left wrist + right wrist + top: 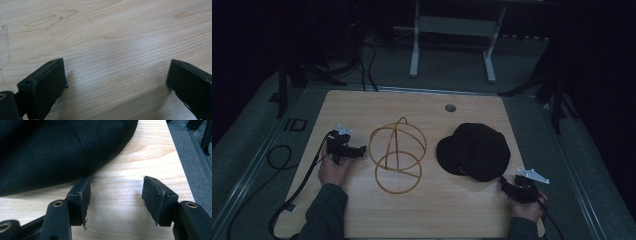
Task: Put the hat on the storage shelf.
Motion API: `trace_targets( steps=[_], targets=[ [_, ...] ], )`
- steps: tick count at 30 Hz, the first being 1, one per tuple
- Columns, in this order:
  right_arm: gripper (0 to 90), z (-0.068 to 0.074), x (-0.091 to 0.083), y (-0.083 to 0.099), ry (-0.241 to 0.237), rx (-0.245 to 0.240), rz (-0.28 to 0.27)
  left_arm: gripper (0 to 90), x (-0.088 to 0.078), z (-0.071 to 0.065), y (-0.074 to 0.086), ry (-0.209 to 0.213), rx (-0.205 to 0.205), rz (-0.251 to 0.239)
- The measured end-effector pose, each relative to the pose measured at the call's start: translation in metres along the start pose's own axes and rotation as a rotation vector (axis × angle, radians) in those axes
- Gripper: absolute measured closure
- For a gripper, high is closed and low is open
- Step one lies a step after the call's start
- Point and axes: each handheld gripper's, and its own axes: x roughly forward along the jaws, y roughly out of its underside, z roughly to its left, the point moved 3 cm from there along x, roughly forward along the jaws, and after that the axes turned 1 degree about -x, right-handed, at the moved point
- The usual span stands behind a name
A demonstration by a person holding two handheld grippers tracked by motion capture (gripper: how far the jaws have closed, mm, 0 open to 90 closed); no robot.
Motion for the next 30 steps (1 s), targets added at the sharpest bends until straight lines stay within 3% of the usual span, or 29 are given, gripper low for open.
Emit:
trace_targets(
  steps=[11, 15, 21, 30],
  targets=[
    [42.6, 0.002, -0.003, 0.003, -0.056, -0.05, -0.001, 2.3, 0.0, 0.0, 0.0, -0.002, -0.002, 0.0],
    [43.7, 0.004, -0.008, 0.002, -0.09, -0.082, 0.036, 2.3, 0.0, 0.0, 0.0, -0.004, -0.003, -0.001],
    [38.5, 0.015, -0.018, 0.002, -0.115, -0.192, 0.118, 2.4, 0.0, -0.001, 0.0, -0.006, -0.004, 0.0],
    [31.2, 0.026, -0.035, -0.006, -0.143, -0.267, 0.152, 2.4, -0.001, -0.001, 0.001, -0.006, -0.005, 0.0]
  ],
)
